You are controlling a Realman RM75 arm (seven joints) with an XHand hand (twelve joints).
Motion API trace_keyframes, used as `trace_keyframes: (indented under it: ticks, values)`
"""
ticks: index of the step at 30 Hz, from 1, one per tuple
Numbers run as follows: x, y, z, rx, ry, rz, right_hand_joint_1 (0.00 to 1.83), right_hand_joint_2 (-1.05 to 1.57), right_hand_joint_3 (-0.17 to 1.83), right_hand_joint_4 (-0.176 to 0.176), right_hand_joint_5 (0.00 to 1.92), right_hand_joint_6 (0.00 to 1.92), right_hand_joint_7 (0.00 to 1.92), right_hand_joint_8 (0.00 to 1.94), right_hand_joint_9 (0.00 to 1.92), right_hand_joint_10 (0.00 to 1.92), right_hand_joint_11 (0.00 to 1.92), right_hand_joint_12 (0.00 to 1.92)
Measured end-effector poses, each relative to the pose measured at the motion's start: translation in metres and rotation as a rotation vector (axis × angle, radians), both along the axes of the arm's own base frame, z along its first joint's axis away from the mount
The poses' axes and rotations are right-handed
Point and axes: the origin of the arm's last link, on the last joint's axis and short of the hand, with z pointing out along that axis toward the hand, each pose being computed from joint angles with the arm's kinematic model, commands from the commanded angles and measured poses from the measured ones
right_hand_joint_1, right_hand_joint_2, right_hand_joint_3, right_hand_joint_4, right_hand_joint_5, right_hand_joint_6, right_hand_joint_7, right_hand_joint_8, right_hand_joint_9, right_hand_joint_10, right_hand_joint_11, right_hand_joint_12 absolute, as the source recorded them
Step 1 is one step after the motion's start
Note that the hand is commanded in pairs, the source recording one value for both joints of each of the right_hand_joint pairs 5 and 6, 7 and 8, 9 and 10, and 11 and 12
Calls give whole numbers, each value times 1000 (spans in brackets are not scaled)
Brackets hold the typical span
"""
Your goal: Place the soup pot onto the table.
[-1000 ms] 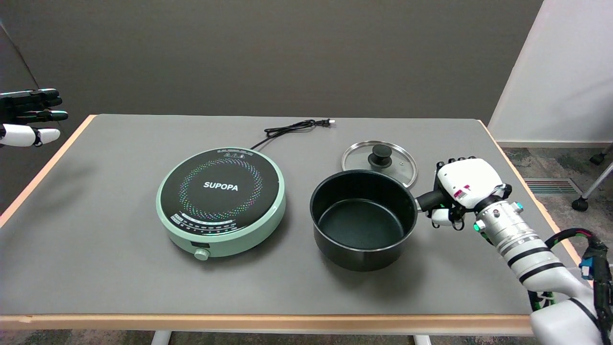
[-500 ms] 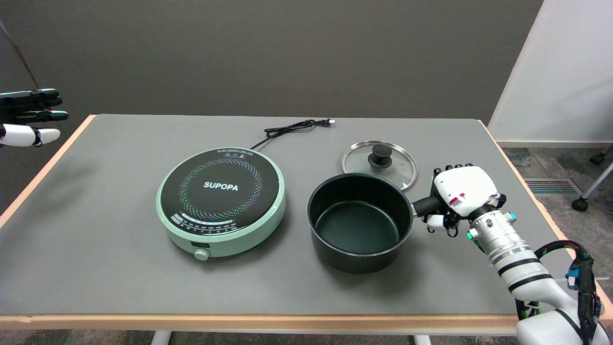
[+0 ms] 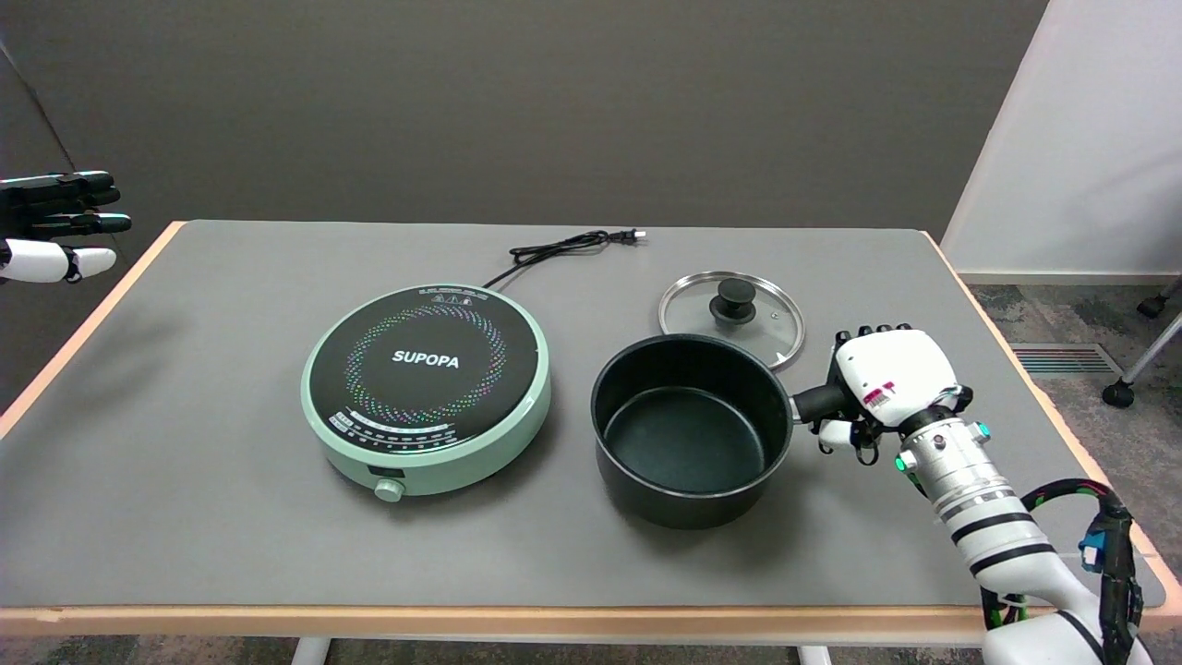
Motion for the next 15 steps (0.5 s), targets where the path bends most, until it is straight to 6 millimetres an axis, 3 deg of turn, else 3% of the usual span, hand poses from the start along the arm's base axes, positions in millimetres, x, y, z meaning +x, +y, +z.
trace_keyframes:
  ticks: [15]
  values:
    - [1, 11, 4, -23, 11, 26, 1061, 749, 1080, -41, 1885, 1885, 1885, 1885, 1885, 1885, 1885, 1885]
